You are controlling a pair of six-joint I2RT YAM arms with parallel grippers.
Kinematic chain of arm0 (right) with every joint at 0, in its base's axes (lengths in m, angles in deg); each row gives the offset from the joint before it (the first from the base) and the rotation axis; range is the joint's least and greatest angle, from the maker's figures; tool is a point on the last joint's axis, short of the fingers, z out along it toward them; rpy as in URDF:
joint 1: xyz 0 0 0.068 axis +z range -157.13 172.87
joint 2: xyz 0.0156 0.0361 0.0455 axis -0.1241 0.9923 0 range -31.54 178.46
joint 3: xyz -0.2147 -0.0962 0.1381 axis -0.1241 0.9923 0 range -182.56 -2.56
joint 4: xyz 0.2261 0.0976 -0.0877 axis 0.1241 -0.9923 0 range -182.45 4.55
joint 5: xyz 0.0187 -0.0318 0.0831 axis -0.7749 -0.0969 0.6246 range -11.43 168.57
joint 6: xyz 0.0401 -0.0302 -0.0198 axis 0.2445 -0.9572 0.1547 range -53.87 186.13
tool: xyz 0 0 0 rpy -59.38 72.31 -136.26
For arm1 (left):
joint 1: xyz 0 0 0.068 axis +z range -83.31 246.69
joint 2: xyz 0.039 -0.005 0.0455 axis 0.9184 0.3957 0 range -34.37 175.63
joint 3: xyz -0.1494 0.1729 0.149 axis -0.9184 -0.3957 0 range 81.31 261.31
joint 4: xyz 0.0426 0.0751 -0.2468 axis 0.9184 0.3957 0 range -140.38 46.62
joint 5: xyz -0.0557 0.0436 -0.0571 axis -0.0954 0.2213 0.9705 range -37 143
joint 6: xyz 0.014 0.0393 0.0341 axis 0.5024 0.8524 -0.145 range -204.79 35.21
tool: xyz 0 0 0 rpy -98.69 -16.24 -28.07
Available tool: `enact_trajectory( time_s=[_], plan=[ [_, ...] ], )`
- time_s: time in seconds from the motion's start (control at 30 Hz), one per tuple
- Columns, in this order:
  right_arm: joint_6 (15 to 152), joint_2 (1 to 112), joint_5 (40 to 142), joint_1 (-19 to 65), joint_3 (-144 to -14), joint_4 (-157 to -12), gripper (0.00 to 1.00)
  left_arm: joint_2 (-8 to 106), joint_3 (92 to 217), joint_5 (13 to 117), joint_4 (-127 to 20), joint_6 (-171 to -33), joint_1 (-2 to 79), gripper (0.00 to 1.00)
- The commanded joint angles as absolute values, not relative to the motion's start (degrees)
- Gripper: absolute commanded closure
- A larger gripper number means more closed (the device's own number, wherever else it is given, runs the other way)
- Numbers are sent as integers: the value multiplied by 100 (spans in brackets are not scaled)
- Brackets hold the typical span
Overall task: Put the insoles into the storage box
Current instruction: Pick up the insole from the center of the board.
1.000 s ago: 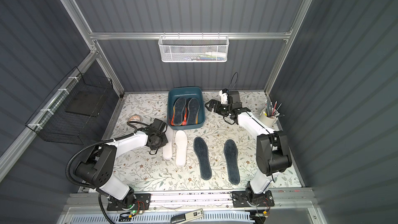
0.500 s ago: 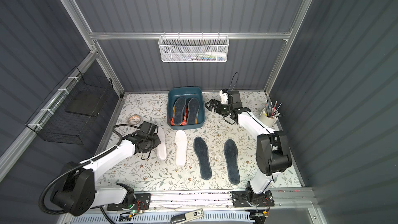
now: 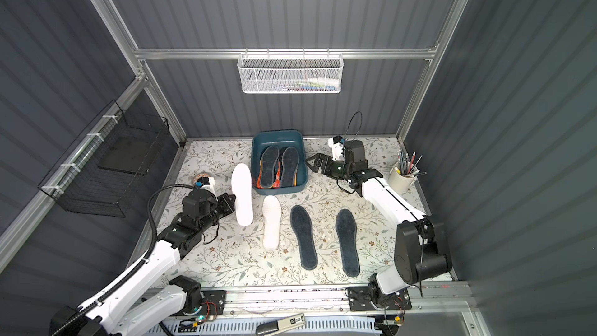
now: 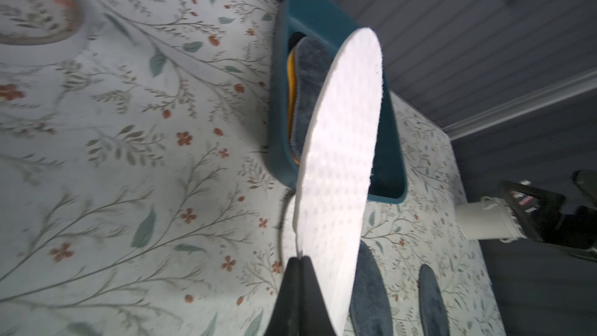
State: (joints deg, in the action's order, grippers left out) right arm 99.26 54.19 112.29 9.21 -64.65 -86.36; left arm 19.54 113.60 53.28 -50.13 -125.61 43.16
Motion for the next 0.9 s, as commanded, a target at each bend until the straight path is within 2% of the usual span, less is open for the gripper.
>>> enact_trajectory(
  time_s=[0.0, 0.13, 0.23, 0.63, 0.8, 0.87],
  plan=[
    [10113, 5299, 11588, 1297, -6303, -8240, 7, 2434, 11424, 6515, -6239, -12374, 4331, 100],
    [10216, 5376, 11700, 1829, -6391, -8028, 26, 2896, 11458, 6886, -6995, -12653, 4331, 100],
    [10353, 5509, 11734, 2166, -6468, -7820, 36, 3050, 11465, 7034, -7292, -12757, 4331, 100],
    [10771, 6185, 11783, 2784, -6790, -7456, 59, 3051, 11442, 7368, -7456, -12820, 4331, 100],
    [10870, 6352, 11821, 2816, -6919, -7429, 83, 3047, 11450, 7410, -7481, -12816, 4331, 100],
    [10916, 6403, 11856, 2826, -6958, -7400, 96, 3047, 11465, 7444, -7476, -12805, 4331, 100]
  ],
)
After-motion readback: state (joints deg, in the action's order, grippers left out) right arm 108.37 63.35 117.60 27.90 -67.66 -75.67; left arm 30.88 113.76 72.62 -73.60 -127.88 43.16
